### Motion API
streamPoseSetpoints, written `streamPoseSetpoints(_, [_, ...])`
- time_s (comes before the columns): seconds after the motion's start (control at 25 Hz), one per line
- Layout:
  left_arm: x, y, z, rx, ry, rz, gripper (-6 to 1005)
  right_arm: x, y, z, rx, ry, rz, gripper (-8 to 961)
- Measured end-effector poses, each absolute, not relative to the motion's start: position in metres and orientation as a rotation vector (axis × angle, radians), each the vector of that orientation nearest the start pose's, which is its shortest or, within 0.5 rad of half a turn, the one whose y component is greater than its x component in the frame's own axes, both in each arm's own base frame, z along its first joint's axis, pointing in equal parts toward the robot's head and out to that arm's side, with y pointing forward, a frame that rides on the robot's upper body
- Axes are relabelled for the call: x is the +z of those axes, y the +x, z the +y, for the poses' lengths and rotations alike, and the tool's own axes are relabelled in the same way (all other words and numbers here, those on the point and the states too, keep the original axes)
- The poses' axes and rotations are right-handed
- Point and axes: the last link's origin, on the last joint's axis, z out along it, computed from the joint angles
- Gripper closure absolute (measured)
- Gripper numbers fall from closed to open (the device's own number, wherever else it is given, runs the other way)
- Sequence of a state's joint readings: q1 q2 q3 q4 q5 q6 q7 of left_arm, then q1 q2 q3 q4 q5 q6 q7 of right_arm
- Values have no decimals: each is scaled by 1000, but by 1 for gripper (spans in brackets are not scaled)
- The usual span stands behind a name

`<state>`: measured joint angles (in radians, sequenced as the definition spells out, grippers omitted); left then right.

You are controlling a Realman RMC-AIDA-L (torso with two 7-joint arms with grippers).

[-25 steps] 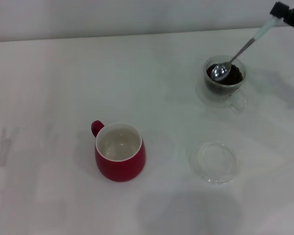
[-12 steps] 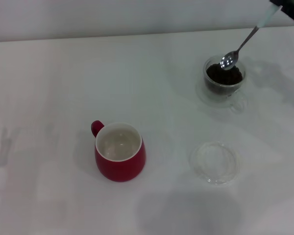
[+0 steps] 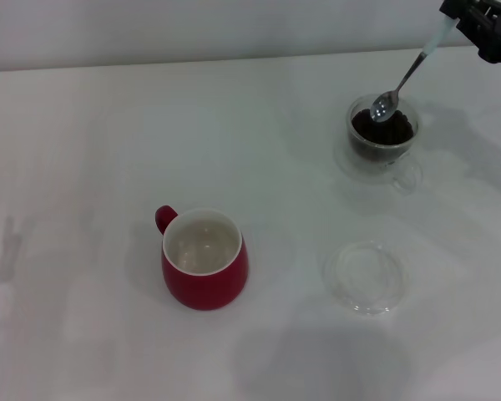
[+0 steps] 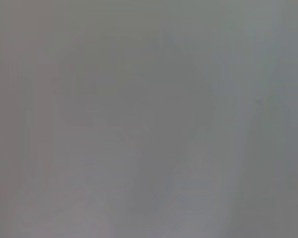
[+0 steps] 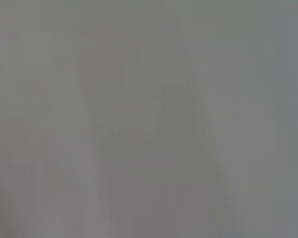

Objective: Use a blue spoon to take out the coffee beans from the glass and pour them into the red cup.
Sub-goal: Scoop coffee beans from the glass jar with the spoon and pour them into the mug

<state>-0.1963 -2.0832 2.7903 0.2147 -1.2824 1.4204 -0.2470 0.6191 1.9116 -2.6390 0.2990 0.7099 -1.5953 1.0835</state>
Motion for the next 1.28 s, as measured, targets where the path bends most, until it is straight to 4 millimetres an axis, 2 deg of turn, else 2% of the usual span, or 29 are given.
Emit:
streamPoseSetpoints(0.24, [-24, -356, 233, -830, -1491, -689, 268, 80, 318, 353, 1042, -1978, 645, 809])
streamPoseSetpoints(0.6, [-24, -357, 233, -828, -1492, -690, 267, 70, 330, 347, 968, -1941, 643, 808])
streamPoseSetpoints(1.28, [-26, -353, 234, -846, -1493, -698, 266, 54, 338, 335, 974, -1889, 724, 808])
